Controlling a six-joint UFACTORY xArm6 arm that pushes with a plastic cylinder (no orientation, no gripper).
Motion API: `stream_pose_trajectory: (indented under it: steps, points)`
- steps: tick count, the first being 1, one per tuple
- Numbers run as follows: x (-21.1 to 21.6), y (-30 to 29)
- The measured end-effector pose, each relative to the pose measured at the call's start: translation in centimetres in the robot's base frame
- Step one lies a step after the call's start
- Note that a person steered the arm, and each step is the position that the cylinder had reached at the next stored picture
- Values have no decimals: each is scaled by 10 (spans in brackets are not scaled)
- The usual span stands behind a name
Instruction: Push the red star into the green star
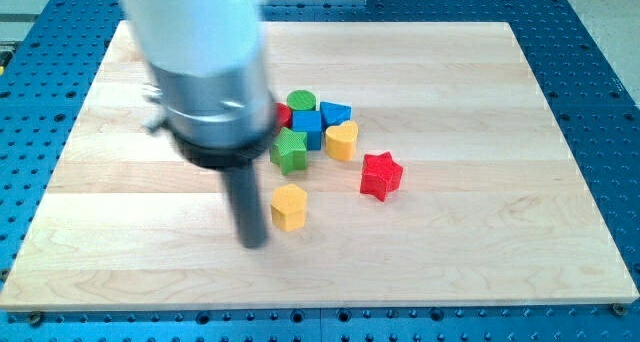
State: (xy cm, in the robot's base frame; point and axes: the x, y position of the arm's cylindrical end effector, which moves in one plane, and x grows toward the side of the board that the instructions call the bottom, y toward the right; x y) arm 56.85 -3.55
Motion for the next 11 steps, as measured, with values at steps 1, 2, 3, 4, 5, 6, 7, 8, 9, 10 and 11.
stream_pose_trajectory:
  steps: [1, 2, 3, 4, 5, 6, 7, 8, 9, 10, 11]
  points:
    - [-1, 78]
    - [-32, 93]
    - [-39, 159]
    - [-59, 174]
    - [-72, 130]
    - [-72, 101]
    - [-39, 98]
    - [-55, 84]
    - [-73, 76]
    - [-43, 70]
    - [-68, 55]
